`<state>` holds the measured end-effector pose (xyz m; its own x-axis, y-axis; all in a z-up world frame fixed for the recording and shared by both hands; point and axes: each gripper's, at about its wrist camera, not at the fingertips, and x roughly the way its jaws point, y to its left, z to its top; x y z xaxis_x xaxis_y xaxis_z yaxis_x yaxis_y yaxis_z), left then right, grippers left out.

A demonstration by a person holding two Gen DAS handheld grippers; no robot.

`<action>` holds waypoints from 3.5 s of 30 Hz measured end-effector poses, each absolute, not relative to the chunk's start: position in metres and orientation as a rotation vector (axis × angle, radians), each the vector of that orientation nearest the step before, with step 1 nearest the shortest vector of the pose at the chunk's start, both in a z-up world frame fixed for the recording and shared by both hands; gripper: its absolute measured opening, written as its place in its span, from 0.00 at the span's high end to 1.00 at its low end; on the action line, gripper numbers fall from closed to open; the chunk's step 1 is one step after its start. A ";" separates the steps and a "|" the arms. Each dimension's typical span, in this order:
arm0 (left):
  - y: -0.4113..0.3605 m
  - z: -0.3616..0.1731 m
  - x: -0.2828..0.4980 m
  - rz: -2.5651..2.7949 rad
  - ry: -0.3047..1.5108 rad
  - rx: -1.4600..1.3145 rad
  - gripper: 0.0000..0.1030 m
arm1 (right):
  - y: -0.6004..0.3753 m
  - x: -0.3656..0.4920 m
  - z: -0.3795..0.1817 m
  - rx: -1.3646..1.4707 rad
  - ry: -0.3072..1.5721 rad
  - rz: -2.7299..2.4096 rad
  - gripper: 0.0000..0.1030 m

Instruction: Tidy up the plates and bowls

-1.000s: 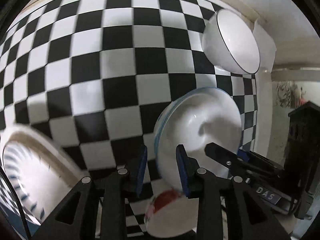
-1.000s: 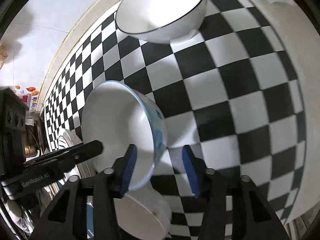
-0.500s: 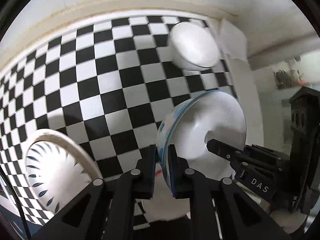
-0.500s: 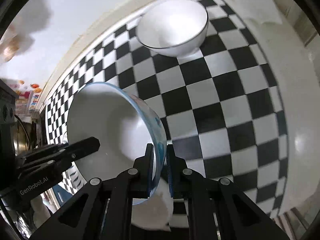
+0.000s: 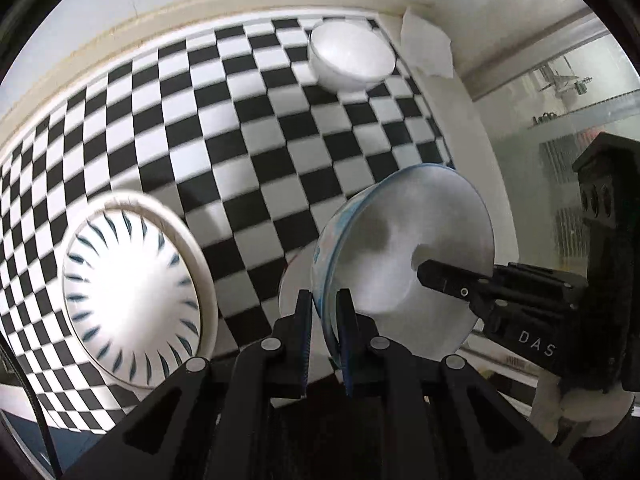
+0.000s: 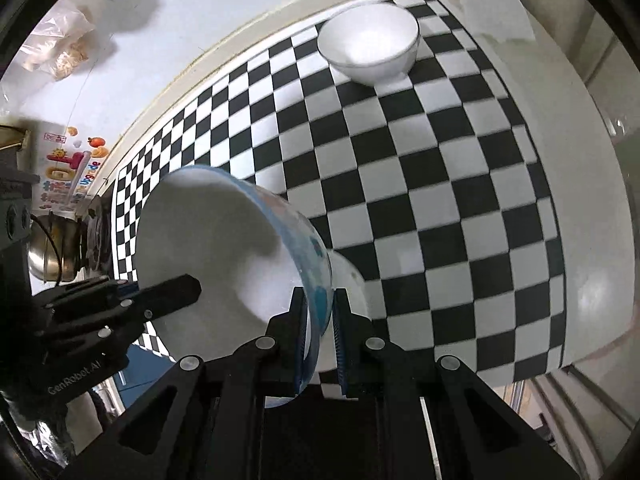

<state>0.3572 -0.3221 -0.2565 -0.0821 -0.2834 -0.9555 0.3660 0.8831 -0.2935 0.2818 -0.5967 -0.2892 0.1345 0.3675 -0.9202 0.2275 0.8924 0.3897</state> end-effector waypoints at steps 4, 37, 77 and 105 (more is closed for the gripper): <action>-0.317 -0.276 0.348 -0.533 1.619 0.065 0.90 | -0.590 0.275 -0.308 0.500 1.501 0.111 0.87; -0.333 -0.335 0.354 -0.435 1.675 0.186 0.90 | -0.575 0.294 -0.368 0.438 1.658 0.061 0.84; -0.337 -0.315 0.347 -0.434 1.643 0.199 0.90 | -0.582 0.289 -0.354 0.390 1.668 -0.001 0.82; -0.440 -0.340 0.583 -0.429 1.628 0.088 0.81 | -0.737 0.482 -0.362 0.746 1.449 -0.119 0.60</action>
<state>0.5835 -0.4399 -0.3397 -0.1120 -0.1964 -0.9741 0.3086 0.9249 -0.2219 0.4816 -0.7371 -0.3616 0.1581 0.3576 -0.9204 0.5033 0.7728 0.3867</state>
